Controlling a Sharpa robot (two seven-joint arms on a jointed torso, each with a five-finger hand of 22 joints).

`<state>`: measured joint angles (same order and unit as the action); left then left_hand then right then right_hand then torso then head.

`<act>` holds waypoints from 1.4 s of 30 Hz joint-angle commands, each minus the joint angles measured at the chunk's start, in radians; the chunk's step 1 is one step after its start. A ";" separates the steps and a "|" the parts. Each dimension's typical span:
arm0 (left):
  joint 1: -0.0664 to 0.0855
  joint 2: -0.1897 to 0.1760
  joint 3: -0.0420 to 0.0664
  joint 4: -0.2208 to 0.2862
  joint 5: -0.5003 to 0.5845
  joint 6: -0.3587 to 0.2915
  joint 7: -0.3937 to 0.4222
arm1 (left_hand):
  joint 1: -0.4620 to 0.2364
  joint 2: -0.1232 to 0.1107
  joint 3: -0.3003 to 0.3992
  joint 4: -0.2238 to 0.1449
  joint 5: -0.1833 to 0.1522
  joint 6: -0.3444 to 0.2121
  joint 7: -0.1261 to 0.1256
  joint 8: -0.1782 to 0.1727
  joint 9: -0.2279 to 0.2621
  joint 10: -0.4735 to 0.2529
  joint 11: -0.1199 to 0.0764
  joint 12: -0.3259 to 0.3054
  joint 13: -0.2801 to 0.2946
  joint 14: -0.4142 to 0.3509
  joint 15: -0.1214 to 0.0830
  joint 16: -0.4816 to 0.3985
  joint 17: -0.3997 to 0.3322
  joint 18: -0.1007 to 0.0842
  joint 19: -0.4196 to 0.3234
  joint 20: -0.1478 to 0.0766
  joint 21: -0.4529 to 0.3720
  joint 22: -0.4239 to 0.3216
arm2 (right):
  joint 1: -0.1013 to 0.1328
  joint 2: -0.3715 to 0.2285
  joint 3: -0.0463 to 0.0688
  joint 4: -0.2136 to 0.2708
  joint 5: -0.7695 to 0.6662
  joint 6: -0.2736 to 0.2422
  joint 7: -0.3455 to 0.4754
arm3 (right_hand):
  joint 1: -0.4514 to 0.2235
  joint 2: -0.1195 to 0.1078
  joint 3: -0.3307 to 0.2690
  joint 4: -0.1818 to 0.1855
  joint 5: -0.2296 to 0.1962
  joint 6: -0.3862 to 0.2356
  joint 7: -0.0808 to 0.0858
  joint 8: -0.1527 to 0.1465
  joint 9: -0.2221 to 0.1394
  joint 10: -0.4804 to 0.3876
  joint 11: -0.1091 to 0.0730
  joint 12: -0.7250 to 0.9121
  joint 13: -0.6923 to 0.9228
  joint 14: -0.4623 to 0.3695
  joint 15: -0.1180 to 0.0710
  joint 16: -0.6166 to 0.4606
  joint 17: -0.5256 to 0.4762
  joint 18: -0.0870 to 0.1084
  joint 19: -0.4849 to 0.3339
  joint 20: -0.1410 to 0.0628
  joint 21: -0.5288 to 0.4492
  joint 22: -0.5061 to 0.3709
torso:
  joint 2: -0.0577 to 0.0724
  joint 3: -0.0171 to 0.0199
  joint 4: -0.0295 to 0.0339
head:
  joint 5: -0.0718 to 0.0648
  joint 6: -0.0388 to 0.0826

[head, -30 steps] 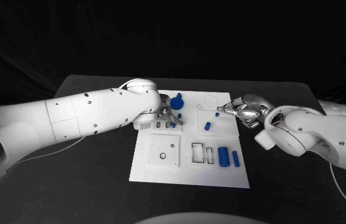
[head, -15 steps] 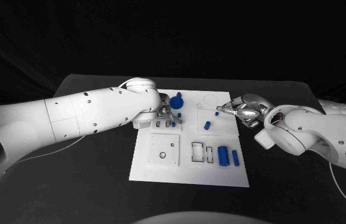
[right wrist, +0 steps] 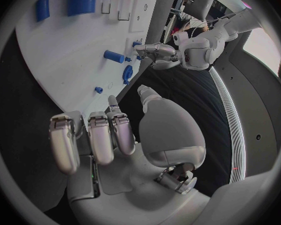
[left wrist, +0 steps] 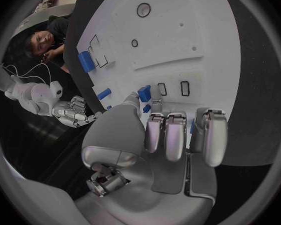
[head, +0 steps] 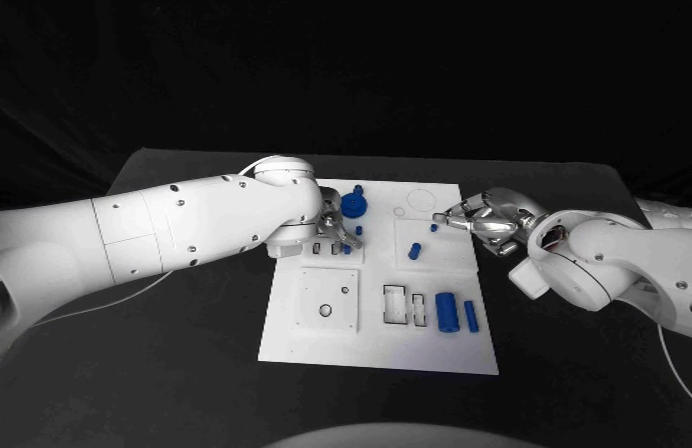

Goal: Assemble the parts on the task board

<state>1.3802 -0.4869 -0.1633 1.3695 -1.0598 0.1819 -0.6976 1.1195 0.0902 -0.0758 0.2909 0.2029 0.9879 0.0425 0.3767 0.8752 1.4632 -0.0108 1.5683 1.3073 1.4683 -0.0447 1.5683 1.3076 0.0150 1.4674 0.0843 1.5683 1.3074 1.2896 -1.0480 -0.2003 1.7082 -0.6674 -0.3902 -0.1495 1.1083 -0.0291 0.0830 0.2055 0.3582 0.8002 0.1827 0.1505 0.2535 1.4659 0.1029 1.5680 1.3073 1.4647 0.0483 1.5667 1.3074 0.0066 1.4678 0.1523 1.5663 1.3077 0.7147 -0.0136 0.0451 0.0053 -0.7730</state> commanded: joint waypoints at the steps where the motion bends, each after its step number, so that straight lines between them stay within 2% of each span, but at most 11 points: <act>1: 0.000 0.004 0.000 -0.001 0.019 0.019 -0.018 | 0.013 0.003 0.005 -0.001 -0.002 0.010 -0.001 -0.007 0.002 0.108 -0.003 0.003 0.264 0.103 -0.004 0.003 0.263 -0.015 0.103 -0.003 0.002 0.263 | -0.001 0.001 0.000 0.000 -0.013 0.014 -0.003 | -0.003 0.008 -0.006 0.000 0.004 -0.005 0.002 0.002 0.000 0.105 0.010 0.003 0.263 0.106 0.005 0.004 0.263 -0.007 0.103 0.008 0.004 0.263 | 0.000 0.0007 0.0004 | 0.000 -0.001; 9: 0.000 0.006 -0.001 -0.004 0.028 0.026 -0.018 | 0.031 0.005 0.006 -0.001 0.000 0.010 -0.002 -0.010 0.006 0.108 -0.004 0.003 0.264 0.103 -0.005 0.003 0.263 -0.015 0.103 -0.004 0.002 0.263 | -0.001 0.001 0.000 0.001 -0.014 0.014 -0.006 | -0.003 0.008 -0.006 0.000 0.004 -0.005 0.002 0.002 0.000 0.105 0.010 0.003 0.263 0.106 0.005 0.004 0.263 -0.007 0.103 0.008 0.004 0.263 | 0.001 0.0006 -0.0018 | -0.001 -0.002; 17: 0.000 0.008 -0.002 -0.009 0.042 0.026 -0.013 | 0.051 0.004 0.005 0.000 0.008 0.008 -0.002 -0.014 0.009 0.108 -0.004 0.003 0.264 0.103 -0.006 0.003 0.263 -0.015 0.103 -0.006 0.002 0.263 | -0.001 0.000 0.000 0.001 -0.017 0.011 -0.008 | -0.003 0.009 -0.008 0.001 0.001 -0.005 0.003 0.003 0.000 0.105 0.011 0.003 0.263 0.106 0.006 0.004 0.263 -0.007 0.103 0.009 0.004 0.263 | 0.001 0.0007 0.0001 | -0.005 -0.003; 23: 0.000 0.008 -0.002 -0.010 0.046 0.022 -0.010 | 0.112 0.001 0.016 -0.001 0.079 0.008 -0.006 -0.025 0.018 0.108 -0.008 0.003 0.264 0.103 -0.009 0.003 0.263 -0.015 0.103 -0.008 0.002 0.263 | -0.001 -0.001 0.000 0.001 -0.018 0.011 -0.010 | -0.003 0.009 -0.008 0.001 0.001 -0.006 0.003 0.003 0.000 0.105 0.011 0.003 0.263 0.106 0.006 0.004 0.263 -0.007 0.103 0.009 0.004 0.263 | 0.000 0.0007 0.0005 | -0.005 -0.003; 27: 0.000 0.006 -0.002 -0.009 0.047 0.013 -0.003 | 0.157 -0.004 0.033 -0.002 0.141 0.012 -0.010 -0.031 0.023 0.108 -0.012 0.003 0.264 0.103 -0.012 0.003 0.263 -0.015 0.103 -0.011 0.002 0.263 | -0.001 -0.001 0.000 0.000 -0.019 0.010 -0.010 | -0.003 0.010 -0.008 0.001 0.001 -0.006 0.003 0.003 0.000 0.105 0.011 0.003 0.263 0.106 0.006 0.004 0.263 -0.007 0.103 0.009 0.004 0.263 | 0.000 0.0007 0.0005 | -0.005 -0.003; 34: 0.000 0.004 -0.002 -0.010 0.050 -0.005 0.014 | 0.209 -0.010 0.064 -0.003 0.167 0.018 -0.013 -0.039 0.029 0.108 -0.015 0.003 0.264 0.103 -0.015 0.003 0.263 -0.015 0.103 -0.013 0.002 0.263 | -0.002 -0.002 0.000 -0.002 -0.019 0.008 -0.013 | -0.003 0.011 -0.008 0.002 0.000 -0.007 0.004 0.003 -0.001 0.105 0.012 0.003 0.263 0.106 0.006 0.004 0.263 -0.007 0.103 0.010 0.004 0.263 | 0.000 0.0003 0.0000 | -0.006 -0.004; 36: 0.000 0.004 -0.002 -0.010 0.052 -0.009 0.017 | 0.225 -0.017 0.074 -0.003 0.191 0.019 -0.013 -0.042 0.031 0.108 -0.015 0.003 0.264 0.103 -0.015 0.003 0.263 -0.015 0.103 -0.014 0.002 0.263 | -0.002 -0.002 -0.001 -0.002 -0.019 0.008 -0.014 | -0.002 0.013 -0.008 0.002 0.000 -0.007 0.004 0.003 -0.001 0.105 0.012 0.003 0.263 0.106 0.007 0.004 0.263 -0.007 0.103 0.010 0.004 0.263 | 0.000 0.0001 0.0003 | -0.006 -0.004; 42: 0.000 0.003 -0.002 -0.011 0.054 -0.017 0.020 | 0.225 -0.028 0.078 0.001 0.209 0.025 -0.012 -0.044 0.034 0.108 -0.014 0.003 0.264 0.103 -0.015 0.003 0.263 -0.015 0.103 -0.014 0.002 0.263 | -0.002 -0.004 -0.001 -0.004 -0.020 0.009 -0.016 | -0.002 0.013 -0.008 0.002 0.000 -0.007 0.004 0.003 -0.001 0.105 0.012 0.003 0.263 0.106 0.007 0.004 0.263 -0.007 0.103 0.010 0.004 0.263 | 0.000 0.0003 0.0010 | -0.006 -0.003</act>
<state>1.3798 -0.4845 -0.1660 1.3580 -1.0159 0.1782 -0.6933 1.3385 0.0645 -0.0021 0.2894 0.4065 1.0060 0.0322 0.3358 0.9080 1.4655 -0.0202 1.5688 1.3102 1.4651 -0.0557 1.5683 1.3073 0.0149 1.4674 0.0770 1.5684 1.3074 1.2884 -1.0511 -0.2006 1.7050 -0.6758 -0.3904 -0.1616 1.1043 -0.0251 0.0801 0.2084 0.3582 0.7968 0.1860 0.1505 0.2534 1.4659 0.1100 1.5680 1.3078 1.4648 0.0482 1.5667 1.3081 0.0067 1.4642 0.1559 1.5663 1.3074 0.7148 -0.0130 0.0455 -0.0006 -0.7769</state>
